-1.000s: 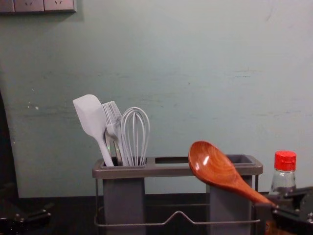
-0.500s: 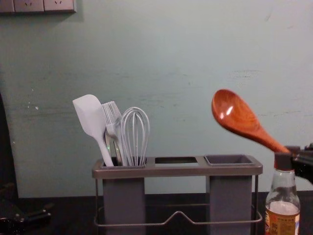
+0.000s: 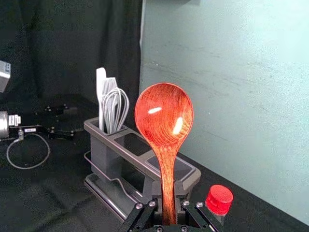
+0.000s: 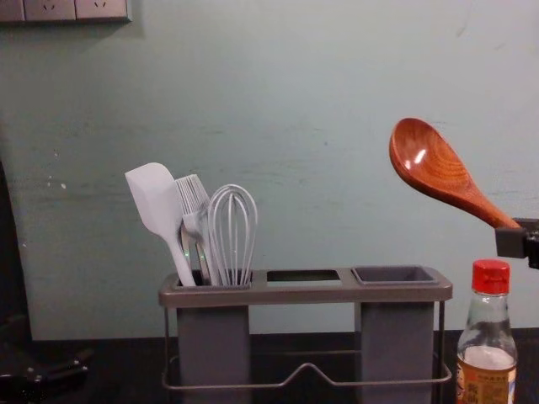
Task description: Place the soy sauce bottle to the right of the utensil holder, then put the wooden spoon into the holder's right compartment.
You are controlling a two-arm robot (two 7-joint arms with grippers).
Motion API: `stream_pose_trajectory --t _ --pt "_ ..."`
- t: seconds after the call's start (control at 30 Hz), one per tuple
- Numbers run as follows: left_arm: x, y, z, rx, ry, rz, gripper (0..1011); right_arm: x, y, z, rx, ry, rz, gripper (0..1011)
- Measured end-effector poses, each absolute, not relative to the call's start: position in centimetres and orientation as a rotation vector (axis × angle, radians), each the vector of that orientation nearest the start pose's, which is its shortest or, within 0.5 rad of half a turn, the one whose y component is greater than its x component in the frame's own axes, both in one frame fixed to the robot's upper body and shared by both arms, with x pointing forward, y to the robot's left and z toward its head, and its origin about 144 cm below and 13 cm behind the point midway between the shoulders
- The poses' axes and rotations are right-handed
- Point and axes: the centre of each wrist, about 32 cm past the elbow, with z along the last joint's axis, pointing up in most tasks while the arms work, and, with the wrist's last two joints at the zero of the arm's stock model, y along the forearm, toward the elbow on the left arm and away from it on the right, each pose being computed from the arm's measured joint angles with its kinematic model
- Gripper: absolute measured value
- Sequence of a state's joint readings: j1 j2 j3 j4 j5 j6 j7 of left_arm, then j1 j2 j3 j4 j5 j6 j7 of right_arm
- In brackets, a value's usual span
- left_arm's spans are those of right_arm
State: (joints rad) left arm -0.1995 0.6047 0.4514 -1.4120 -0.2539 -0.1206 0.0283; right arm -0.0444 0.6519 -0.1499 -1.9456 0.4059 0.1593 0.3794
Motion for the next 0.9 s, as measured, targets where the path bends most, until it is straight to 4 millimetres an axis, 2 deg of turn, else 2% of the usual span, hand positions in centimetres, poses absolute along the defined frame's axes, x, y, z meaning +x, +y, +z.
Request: stream_pose_trajectory --t 0.63,0.9 --pt "48.86 30.97 113.98 0.304 -0.285 1.248 1005 43.15 -30.22 125.37 -0.179 -0.173 -0.894 140" --pt "48.86 30.97 113.98 0.304 -0.285 1.248 1005 42.58 -30.05 124.72 -0.159 -0.168 -0.902 140"
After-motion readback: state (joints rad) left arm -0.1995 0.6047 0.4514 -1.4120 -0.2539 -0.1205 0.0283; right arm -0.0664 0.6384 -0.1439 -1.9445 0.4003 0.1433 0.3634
